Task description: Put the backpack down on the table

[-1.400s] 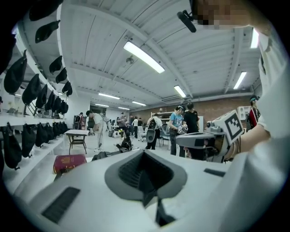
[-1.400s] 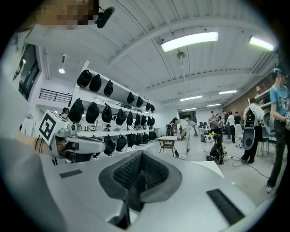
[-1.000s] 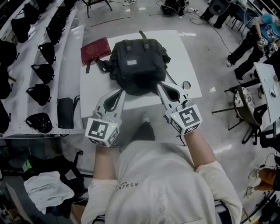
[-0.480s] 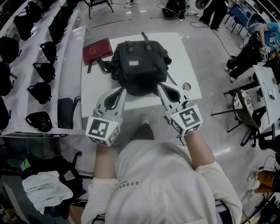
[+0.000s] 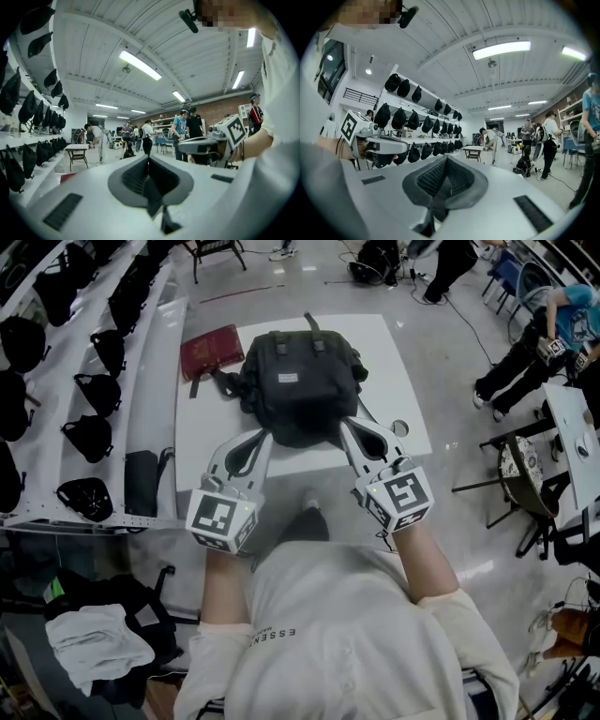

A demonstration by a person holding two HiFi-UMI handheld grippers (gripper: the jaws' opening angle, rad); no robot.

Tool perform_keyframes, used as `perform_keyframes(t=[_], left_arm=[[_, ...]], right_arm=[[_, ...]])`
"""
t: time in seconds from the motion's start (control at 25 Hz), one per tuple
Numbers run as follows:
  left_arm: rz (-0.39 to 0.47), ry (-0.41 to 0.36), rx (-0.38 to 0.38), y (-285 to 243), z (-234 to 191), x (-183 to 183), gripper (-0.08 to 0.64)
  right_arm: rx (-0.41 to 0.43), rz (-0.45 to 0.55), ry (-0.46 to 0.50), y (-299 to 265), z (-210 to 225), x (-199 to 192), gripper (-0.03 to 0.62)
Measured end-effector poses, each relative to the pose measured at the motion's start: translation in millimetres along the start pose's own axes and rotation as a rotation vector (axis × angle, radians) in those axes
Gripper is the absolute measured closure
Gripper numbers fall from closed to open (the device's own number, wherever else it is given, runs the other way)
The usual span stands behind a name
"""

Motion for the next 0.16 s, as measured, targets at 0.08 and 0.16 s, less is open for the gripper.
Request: perform_keyframes(t=[0.08,0.16], left_arm=[[0.000,0.002,0.004,1.4,1.3,-0.1,0.557],[0.001,0.004,0.007,2.6,2.6,0.5,0.557]], right_arm=[[-0.001,-0.001,0.002,1.4,-1.1,0.2,0.578],[-0.006,-0.004,0.001,3.1,-1.2,-0.1,0.578]])
Point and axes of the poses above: the fingertips, and each gripper's own axes: y backward along the fingers, z to its right, x out of its top, the point moved 10 cm from there along y, backward along the fingers, and after that the axes turned 10 degrees about -x, right-handed, at the moved point
